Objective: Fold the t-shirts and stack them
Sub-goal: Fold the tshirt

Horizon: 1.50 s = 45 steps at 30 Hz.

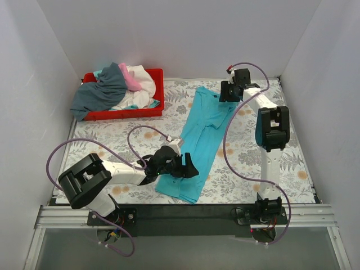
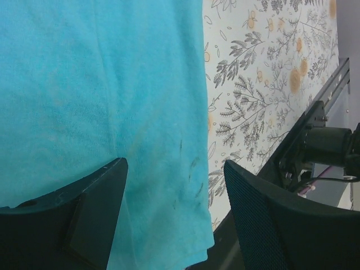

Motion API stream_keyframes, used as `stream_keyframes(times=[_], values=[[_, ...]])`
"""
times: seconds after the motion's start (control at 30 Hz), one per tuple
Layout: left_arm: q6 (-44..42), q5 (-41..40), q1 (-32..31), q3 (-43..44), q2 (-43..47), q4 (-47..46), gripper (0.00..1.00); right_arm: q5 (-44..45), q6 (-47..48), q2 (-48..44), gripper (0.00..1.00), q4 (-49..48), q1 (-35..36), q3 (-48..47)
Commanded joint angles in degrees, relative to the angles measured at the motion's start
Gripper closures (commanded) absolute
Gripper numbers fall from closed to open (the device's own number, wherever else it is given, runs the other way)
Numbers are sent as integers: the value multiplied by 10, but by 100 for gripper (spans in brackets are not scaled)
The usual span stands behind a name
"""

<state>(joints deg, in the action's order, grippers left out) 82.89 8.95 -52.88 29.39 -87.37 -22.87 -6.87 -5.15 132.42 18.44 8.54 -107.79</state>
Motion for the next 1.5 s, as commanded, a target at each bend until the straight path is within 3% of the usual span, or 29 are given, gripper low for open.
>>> stream_keyframes(times=[0.0, 0.2, 0.43, 0.9, 1.47], values=[[-35, -5, -1, 28, 58, 29, 36, -15, 15, -107, 53, -5, 0, 25], [-106, -46, -1, 49, 98, 85, 35, -23, 3, -233, 51, -55, 17, 197], [-132, -41, -1, 35, 82, 113, 35, -10, -12, -254, 51, -91, 69, 298], [-158, 52, 0, 27, 7, 111, 35, 64, -34, -154, 51, -89, 91, 268], [-114, 156, 0, 63, -118, -14, 36, 28, -18, 17, 51, -17, 91, 48]])
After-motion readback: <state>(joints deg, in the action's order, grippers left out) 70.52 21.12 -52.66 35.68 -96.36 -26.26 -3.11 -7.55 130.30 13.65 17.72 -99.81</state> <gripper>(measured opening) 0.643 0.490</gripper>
